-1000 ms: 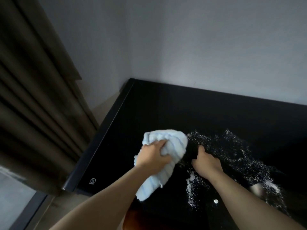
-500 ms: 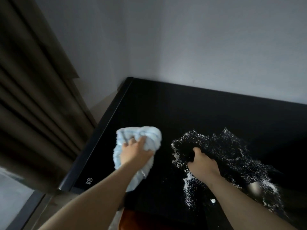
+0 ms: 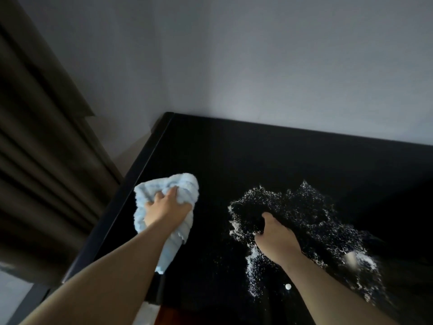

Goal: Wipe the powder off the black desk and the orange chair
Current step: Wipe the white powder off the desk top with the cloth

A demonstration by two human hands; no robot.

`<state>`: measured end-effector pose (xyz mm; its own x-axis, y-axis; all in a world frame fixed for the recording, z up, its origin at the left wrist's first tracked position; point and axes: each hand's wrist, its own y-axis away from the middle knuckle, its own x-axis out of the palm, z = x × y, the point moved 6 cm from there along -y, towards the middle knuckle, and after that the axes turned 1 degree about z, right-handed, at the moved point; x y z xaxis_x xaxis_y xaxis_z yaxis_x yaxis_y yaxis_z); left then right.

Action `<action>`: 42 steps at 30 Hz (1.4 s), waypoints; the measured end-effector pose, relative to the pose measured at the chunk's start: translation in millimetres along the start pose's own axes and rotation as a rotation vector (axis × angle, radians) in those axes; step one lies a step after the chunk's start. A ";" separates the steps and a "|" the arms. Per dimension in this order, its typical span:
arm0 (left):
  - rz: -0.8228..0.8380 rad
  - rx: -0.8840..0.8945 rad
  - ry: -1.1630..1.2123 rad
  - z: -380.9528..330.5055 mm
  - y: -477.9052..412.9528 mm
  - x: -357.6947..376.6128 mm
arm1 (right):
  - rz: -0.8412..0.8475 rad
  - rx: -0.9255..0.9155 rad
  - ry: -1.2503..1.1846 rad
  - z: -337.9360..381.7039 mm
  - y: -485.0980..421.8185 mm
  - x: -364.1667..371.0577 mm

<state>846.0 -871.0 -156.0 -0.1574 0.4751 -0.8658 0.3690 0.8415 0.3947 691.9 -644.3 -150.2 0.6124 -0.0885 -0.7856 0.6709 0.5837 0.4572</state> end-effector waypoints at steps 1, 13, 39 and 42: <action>0.011 0.042 -0.015 -12.8 6.4 6.2 | 0.002 -0.001 0.013 -0.5 0.9 0.3; -0.074 0.216 -0.042 -19.8 56.8 3.5 | -0.141 -0.061 -0.182 -15.9 28.1 -13.7; -0.013 -0.045 0.202 -45.2 175.4 90.1 | -0.304 -0.103 -0.328 -88.1 98.8 -27.7; 0.071 0.043 0.258 -79.6 187.4 110.4 | -0.332 -0.095 -0.307 -90.1 105.5 -33.0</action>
<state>824.8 -640.4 -153.1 -0.3555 0.5872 -0.7272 0.4251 0.7945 0.4337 704.8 -507.1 -113.6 0.4762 -0.5094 -0.7168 0.8191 0.5535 0.1508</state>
